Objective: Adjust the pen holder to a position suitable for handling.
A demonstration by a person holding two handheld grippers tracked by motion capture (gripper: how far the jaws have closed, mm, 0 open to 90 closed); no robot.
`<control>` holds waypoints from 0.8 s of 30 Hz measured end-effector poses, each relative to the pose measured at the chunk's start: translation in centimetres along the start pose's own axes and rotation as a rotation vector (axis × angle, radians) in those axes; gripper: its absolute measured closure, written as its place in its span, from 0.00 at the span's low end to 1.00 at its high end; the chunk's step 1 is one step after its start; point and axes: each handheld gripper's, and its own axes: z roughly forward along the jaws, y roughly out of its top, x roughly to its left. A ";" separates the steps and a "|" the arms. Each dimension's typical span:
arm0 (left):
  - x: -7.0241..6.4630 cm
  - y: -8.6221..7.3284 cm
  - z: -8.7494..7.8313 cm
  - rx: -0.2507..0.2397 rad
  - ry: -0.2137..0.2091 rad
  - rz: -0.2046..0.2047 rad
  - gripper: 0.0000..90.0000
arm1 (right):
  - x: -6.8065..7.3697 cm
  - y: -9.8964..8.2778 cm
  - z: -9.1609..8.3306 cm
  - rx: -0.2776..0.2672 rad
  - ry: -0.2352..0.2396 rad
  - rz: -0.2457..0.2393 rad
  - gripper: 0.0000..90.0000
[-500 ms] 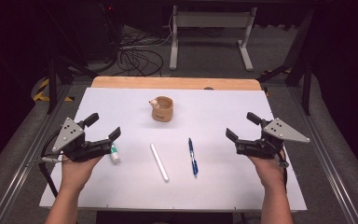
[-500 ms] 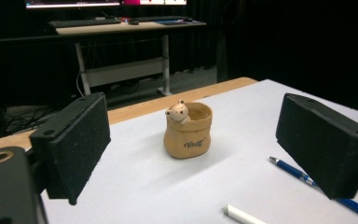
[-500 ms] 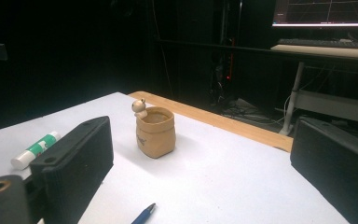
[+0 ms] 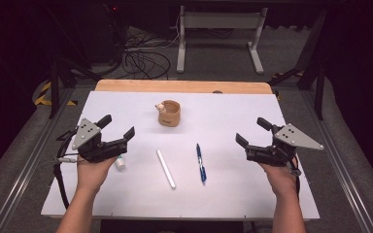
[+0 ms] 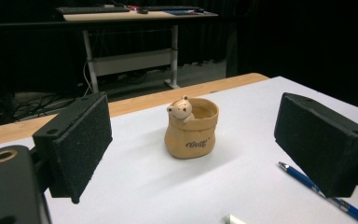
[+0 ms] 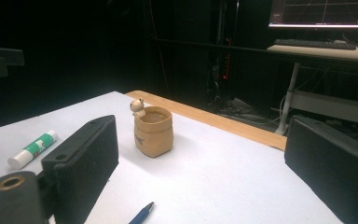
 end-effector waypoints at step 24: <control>-0.4 -0.3 6.6 0.060 0.021 -0.027 0.18 | 0.6 0.4 0.1 0.005 0.018 -0.012 0.12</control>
